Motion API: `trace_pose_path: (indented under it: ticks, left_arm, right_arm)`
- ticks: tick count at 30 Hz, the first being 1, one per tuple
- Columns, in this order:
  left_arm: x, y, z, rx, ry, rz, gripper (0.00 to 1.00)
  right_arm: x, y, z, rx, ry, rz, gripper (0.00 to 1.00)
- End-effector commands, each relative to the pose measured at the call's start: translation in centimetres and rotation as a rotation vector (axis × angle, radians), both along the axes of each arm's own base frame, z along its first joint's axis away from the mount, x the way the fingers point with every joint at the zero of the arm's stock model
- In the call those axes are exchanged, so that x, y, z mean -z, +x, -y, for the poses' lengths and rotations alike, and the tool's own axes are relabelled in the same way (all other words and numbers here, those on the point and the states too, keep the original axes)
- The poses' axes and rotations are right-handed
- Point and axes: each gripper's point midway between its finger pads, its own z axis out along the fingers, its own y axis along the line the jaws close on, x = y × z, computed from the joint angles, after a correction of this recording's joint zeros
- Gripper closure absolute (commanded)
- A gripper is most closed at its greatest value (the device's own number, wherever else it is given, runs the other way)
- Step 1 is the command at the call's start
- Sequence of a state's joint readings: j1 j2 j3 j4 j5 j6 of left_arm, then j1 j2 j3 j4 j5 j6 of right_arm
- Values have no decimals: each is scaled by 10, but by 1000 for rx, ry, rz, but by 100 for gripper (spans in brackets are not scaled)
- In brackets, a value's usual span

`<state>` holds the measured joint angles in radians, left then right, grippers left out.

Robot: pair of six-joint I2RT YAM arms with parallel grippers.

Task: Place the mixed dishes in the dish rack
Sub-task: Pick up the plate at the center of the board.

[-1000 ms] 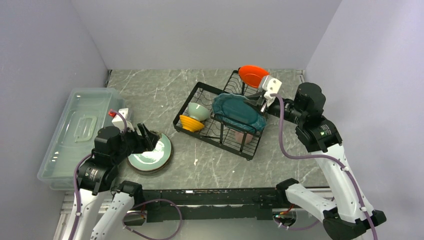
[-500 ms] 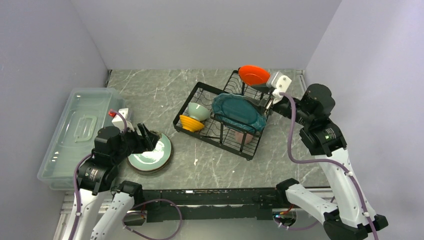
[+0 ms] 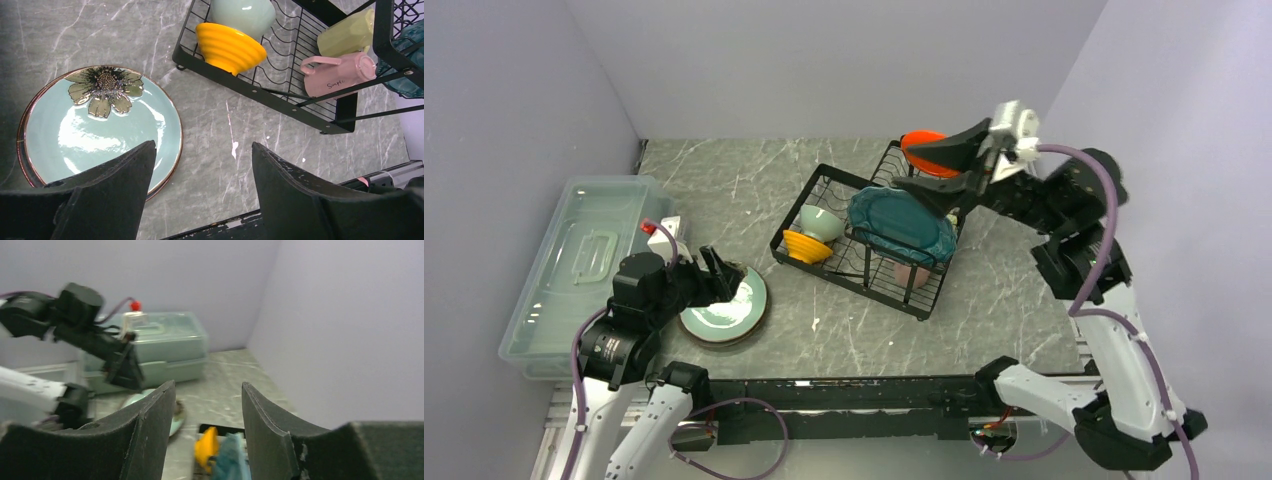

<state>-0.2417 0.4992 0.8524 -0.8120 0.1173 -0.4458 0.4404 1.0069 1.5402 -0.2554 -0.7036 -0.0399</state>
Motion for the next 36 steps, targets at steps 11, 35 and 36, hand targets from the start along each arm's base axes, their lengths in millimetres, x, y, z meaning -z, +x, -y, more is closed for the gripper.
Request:
trace_pose_path:
  ticks: [11,35,36]
  left_arm:
    - [-6,3,-13,-75,25,35,17]
    - [29,19,-56,-360,154,-185,15]
    - [32,20,-56,-362,163,-206,15]
  right_arm:
    - [85,-43,-165,-36,-146,-296,44]
    - [361,-64,-236,347,-286,-982,42]
    - [366,-62,-240,347,-277,-1006,42]
